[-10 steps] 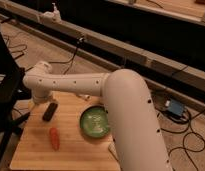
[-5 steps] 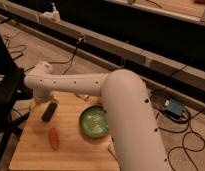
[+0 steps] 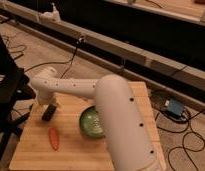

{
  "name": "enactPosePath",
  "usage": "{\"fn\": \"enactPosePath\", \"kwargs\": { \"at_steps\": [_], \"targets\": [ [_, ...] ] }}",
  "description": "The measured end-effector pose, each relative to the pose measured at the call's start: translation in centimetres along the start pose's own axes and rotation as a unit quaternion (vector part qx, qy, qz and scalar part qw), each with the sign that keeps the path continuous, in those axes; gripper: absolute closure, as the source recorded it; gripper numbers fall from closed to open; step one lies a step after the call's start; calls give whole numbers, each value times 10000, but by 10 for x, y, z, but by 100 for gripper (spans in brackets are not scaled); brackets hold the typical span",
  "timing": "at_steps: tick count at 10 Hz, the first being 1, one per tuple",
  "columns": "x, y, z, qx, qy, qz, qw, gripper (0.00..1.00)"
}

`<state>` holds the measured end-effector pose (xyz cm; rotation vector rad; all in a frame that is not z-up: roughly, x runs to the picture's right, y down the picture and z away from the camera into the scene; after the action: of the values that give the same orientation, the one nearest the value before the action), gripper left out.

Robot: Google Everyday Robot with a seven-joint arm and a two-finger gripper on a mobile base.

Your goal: Place the eraser on the white sponge

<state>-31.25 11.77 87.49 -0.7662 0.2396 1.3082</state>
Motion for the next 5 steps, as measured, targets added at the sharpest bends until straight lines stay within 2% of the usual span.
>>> {"fn": "enactPosePath", "kwargs": {
  "at_steps": [4,5],
  "targets": [
    [0,-4,38,-102,350,231,9991,22],
    [1,0,45,-98,419,208,9989,28]
  ]
}}
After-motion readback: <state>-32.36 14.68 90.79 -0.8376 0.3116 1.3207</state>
